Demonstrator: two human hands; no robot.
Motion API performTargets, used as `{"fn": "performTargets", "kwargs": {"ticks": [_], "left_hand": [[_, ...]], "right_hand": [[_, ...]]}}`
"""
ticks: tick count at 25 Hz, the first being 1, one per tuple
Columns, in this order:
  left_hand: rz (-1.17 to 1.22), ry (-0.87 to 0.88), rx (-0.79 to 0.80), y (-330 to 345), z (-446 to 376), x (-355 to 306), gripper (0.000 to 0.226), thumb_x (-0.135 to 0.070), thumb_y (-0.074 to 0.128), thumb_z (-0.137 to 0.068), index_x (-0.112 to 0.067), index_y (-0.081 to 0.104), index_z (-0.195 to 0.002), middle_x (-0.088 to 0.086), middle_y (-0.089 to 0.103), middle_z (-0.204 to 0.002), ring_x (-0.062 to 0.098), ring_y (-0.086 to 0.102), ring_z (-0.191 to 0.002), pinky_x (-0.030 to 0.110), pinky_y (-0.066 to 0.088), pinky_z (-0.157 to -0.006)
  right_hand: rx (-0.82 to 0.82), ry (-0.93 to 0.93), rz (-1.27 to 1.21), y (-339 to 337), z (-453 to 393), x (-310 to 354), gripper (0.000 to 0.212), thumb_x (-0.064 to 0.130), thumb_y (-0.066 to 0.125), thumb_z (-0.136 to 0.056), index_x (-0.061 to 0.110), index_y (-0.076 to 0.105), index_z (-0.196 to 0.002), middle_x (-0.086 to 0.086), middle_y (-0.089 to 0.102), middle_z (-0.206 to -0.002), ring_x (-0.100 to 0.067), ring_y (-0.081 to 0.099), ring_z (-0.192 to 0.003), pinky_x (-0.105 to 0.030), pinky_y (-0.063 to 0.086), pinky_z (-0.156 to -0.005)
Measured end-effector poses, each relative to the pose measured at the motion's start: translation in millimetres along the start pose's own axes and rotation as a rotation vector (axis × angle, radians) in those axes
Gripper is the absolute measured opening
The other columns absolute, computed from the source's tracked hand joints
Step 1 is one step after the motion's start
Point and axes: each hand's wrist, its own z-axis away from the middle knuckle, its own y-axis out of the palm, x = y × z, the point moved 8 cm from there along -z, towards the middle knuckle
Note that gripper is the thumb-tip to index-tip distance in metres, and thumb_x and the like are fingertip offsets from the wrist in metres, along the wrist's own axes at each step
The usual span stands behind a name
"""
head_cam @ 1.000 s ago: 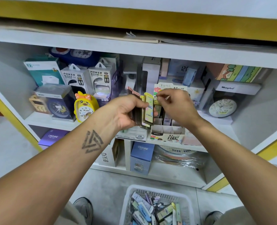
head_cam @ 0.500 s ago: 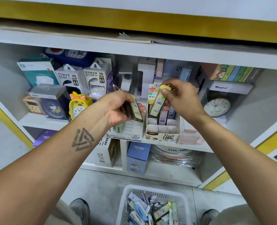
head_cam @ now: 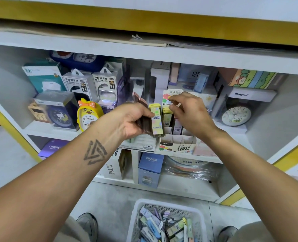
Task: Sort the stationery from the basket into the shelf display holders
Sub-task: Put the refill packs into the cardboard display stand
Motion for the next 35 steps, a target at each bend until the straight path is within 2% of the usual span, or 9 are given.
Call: {"fn": "performTargets", "kwargs": {"ticks": [5, 10, 14, 16, 20, 23, 26, 31, 35], "left_hand": [[-0.083, 0.004, 0.077, 13, 5, 3, 0.02, 0.011, 0.049, -0.093, -0.004, 0.062, -0.093, 0.016, 0.069, -0.087, 0.03, 0.067, -0.08, 0.054, 0.053, -0.076], [0.017, 0.011, 0.027, 7, 2, 0, 0.013, 0.006, 0.05, -0.095, -0.002, 0.059, -0.088, 0.016, 0.065, -0.083, 0.026, 0.067, -0.073, 0.046, 0.054, -0.084], [0.078, 0.016, -0.08, -11, 2, -8, 0.011, 0.0, 0.047, -0.094, 0.004, 0.057, -0.093, 0.02, 0.062, -0.085, 0.03, 0.067, -0.079, 0.041, 0.056, -0.078], [0.084, 0.012, -0.057, -8, 6, -8, 0.019, 0.001, 0.041, -0.095, 0.005, 0.056, -0.106, 0.024, 0.065, -0.093, 0.033, 0.069, -0.083, 0.043, 0.056, -0.074], [0.077, 0.027, 0.001, 5, 11, -5, 0.031, 0.005, 0.031, -0.1, 0.005, 0.043, -0.128, 0.029, 0.065, -0.112, 0.039, 0.068, -0.097, 0.046, 0.054, -0.077], [0.079, 0.028, 0.031, 8, 10, -3, 0.026, 0.007, 0.032, -0.1, 0.005, 0.045, -0.123, 0.032, 0.061, -0.122, 0.042, 0.061, -0.114, 0.05, 0.05, -0.088], [0.065, 0.011, 0.052, 9, 9, -1, 0.017, 0.007, 0.038, -0.1, 0.004, 0.053, -0.106, 0.029, 0.066, -0.108, 0.041, 0.062, -0.113, 0.05, 0.051, -0.089], [0.026, -0.025, 0.131, 22, 14, 5, 0.015, 0.003, 0.046, -0.098, 0.001, 0.06, -0.098, 0.022, 0.069, -0.084, 0.03, 0.07, -0.082, 0.043, 0.057, -0.076], [0.133, -0.092, 0.201, 37, 18, 7, 0.02, 0.001, 0.045, -0.097, 0.004, 0.064, -0.094, 0.019, 0.071, -0.076, 0.026, 0.07, -0.061, 0.033, 0.06, -0.06]], "right_hand": [[0.177, 0.315, -0.665, 14, 3, 1, 0.018, 0.021, 0.07, -0.094, 0.01, 0.072, -0.109, -0.005, 0.071, -0.074, -0.015, 0.06, -0.053, -0.027, 0.049, -0.048], [0.071, 0.366, -0.766, -6, 0, -6, 0.009, 0.0, 0.071, -0.089, 0.001, 0.07, -0.098, -0.015, 0.065, -0.073, -0.014, 0.055, -0.05, -0.024, 0.044, -0.046], [-0.043, 0.186, -0.413, -27, -1, -6, 0.009, 0.006, 0.068, -0.092, 0.012, 0.065, -0.098, -0.011, 0.067, -0.089, -0.026, 0.067, -0.067, -0.04, 0.061, -0.061], [-0.031, 0.09, -0.256, -25, 2, 0, 0.01, 0.009, 0.067, -0.094, 0.017, 0.063, -0.1, 0.001, 0.067, -0.089, -0.019, 0.07, -0.067, -0.043, 0.061, -0.065], [0.029, -0.019, -0.067, -9, 6, 5, 0.013, 0.013, 0.064, -0.095, 0.023, 0.057, -0.1, -0.003, 0.069, -0.082, -0.023, 0.068, -0.072, -0.043, 0.057, -0.068], [0.067, -0.102, 0.067, 1, 7, 9, 0.007, 0.011, 0.062, -0.094, 0.015, 0.065, -0.1, -0.003, 0.069, -0.086, -0.026, 0.064, -0.08, -0.04, 0.054, -0.073], [0.085, -0.124, 0.127, 3, 6, 9, 0.017, 0.008, 0.059, -0.096, 0.008, 0.074, -0.104, -0.004, 0.071, -0.103, -0.023, 0.064, -0.094, -0.035, 0.051, -0.086], [0.113, 0.234, -0.665, -1, 5, -2, 0.029, -0.001, 0.056, -0.098, 0.011, 0.07, -0.12, -0.002, 0.074, -0.108, -0.014, 0.064, -0.081, -0.03, 0.049, -0.072], [0.203, 0.25, -0.986, -10, 9, -3, 0.025, -0.006, 0.061, -0.093, 0.002, 0.07, -0.115, -0.013, 0.075, -0.105, -0.024, 0.064, -0.09, -0.028, 0.048, -0.071]]}}
